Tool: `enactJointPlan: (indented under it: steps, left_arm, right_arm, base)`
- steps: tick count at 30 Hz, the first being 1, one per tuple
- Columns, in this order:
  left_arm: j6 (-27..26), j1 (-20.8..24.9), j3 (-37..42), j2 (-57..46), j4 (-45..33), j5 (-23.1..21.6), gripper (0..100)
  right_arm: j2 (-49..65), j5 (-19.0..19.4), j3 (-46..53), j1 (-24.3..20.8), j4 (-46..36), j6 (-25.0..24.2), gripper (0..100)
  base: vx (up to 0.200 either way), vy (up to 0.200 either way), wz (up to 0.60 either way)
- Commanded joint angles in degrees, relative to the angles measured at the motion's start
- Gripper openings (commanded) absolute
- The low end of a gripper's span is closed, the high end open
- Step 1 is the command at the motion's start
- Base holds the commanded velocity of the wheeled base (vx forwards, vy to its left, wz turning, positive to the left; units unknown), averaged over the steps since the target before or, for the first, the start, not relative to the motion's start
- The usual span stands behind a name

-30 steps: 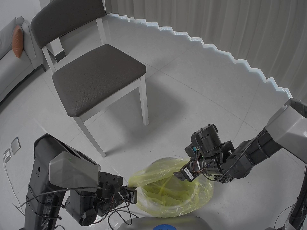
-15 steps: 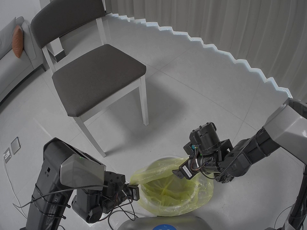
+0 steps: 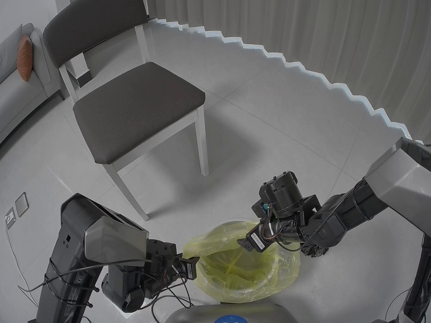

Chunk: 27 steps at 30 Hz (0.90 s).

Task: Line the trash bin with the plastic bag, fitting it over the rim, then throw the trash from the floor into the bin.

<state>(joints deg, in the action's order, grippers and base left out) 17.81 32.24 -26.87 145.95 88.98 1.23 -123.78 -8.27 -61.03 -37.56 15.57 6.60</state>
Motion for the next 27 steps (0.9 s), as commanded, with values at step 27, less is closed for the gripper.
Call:
enactJointPlan:
  steps: [27]
  left_arm:
    - [-0.41,0.01,2.79,-7.96,0.67,0.09,100]
  right_arm:
    - [-9.11,0.09,-6.83,0.12,0.34,6.32,100]
  base:
    - [0.000,0.000,0.00]
